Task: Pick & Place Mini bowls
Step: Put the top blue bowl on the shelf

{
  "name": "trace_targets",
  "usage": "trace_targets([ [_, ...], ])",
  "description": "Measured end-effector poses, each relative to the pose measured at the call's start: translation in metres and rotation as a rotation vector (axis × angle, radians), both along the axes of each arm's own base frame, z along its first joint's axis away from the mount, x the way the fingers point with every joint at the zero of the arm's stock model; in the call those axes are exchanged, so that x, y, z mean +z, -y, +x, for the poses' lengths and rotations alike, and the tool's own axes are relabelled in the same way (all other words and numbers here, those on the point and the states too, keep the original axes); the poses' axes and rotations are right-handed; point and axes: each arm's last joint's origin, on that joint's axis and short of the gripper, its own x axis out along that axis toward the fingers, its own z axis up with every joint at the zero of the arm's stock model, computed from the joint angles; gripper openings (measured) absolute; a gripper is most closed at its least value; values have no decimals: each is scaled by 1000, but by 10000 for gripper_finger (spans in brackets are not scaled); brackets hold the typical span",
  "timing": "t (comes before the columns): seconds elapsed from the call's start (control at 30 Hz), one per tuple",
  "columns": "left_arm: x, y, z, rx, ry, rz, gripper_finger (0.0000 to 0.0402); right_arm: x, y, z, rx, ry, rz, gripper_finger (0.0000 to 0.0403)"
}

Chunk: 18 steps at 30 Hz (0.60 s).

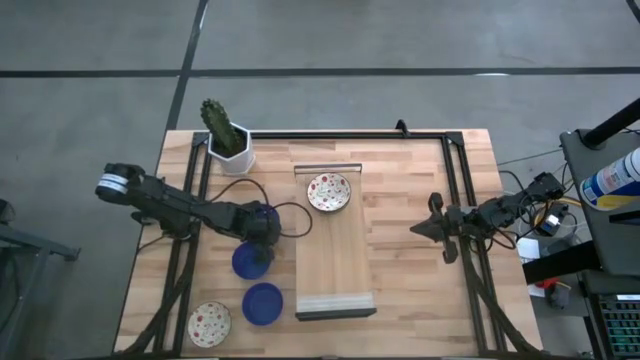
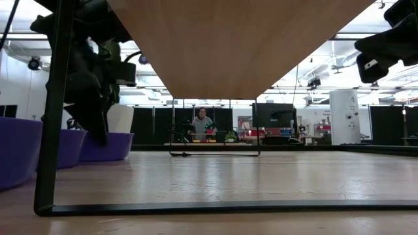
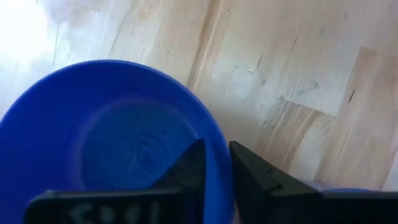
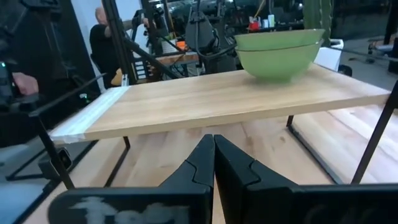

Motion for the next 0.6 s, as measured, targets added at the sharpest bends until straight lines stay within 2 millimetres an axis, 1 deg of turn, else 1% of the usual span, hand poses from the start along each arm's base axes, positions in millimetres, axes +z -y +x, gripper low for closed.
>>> trace_targets([
  [0.1, 2, 0, 0, -5, 6, 14, 18, 0, 0, 0, 1, 3, -34, 8],
  [0.13, 3, -1, 0, -9, 8, 22, 10, 0, 0, 0, 2, 4, -47, 8],
  [0.27, 7, -1, -1, -32, -17, 45, 3, 0, 0, 0, 3, 7, -77, 8],
  [0.37, 14, -2, -3, -27, -72, 72, 2, 0, 0, 0, 4, 7, -85, 8],
  [0.6, 42, -2, -4, -31, -162, 104, 1, 0, 0, 0, 4, 7, -84, 9],
])
